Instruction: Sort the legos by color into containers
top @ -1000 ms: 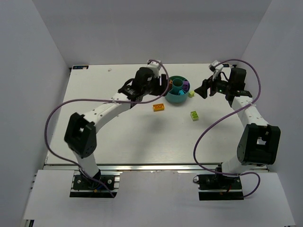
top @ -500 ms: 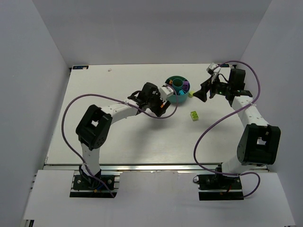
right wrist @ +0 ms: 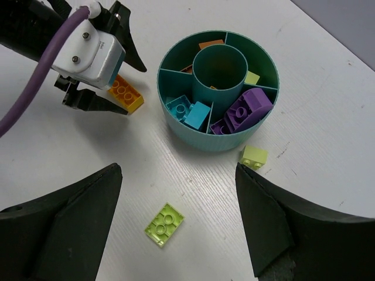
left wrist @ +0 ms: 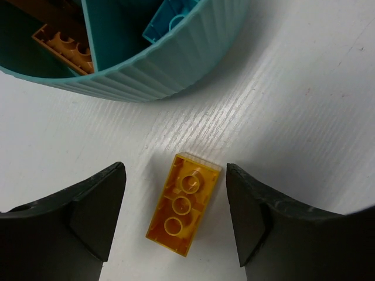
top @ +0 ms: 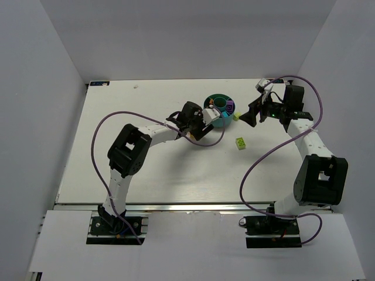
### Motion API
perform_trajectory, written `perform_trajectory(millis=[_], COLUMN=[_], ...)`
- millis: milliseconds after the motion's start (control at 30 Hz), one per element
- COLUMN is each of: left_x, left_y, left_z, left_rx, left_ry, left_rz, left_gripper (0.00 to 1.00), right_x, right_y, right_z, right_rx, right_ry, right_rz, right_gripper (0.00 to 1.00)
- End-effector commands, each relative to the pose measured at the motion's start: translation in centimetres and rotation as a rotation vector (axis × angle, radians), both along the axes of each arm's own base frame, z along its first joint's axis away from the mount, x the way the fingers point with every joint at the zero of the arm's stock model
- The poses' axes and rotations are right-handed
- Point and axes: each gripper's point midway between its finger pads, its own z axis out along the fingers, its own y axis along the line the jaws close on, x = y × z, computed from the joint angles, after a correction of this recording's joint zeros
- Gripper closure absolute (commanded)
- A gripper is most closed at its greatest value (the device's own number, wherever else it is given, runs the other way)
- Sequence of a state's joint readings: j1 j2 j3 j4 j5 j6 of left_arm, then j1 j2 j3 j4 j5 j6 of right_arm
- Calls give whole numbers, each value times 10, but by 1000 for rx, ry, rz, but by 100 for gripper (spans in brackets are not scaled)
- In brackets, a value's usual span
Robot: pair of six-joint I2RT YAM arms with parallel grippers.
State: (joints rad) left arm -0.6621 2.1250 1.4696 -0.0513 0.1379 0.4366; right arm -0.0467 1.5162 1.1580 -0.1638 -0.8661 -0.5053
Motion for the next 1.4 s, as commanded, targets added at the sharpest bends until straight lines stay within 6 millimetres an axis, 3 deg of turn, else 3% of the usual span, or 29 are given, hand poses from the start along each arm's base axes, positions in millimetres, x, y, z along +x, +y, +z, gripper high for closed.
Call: perform_trajectory(millis=[0, 167, 367, 433, 567, 600, 733, 767, 833, 867, 967, 1367], left_x=[9, -3, -4, -2, 0, -1, -4, -6, -13, -16, -24, -17], left_y=[-3, 2, 11, 14, 21, 23, 22, 21, 17, 16, 10, -17], left_z=[5, -8, -10, -8, 3, 4, 39, 59, 76, 96, 128, 220], left_rx=[-1, -3, 4, 7, 1, -6, -98, -139, -222, -266, -380, -690], left_ry=[-26, 13, 21, 17, -10, -11, -38, -59, -46, -60, -48, -68], left_rz=[-16, -23, -5, 6, 44, 63, 98, 103, 111, 111, 118, 119], left_gripper=[22, 24, 32, 40, 74, 77, 86, 87, 89, 90, 91, 93], right_x=[4, 5, 7, 7, 6, 5, 3, 2, 1, 0, 1, 7], right_y=[-2, -2, -1, -1, -1, -1, -1, -1, -1, 0, 1, 4], right_z=[30, 30, 31, 31, 31, 31, 32, 32, 34, 34, 37, 47], right_rx=[1, -1, 13, 13, 12, 12, 12, 13, 15, 19, 30, 51], right_ry=[-80, -84, -80, -80, -80, -81, -86, -85, -88, -87, -92, -84], right_rz=[1, -3, -2, -2, -3, -3, -3, -4, -3, -4, 4, 14], right_gripper=[17, 17, 17, 17, 18, 18, 18, 18, 19, 19, 19, 21])
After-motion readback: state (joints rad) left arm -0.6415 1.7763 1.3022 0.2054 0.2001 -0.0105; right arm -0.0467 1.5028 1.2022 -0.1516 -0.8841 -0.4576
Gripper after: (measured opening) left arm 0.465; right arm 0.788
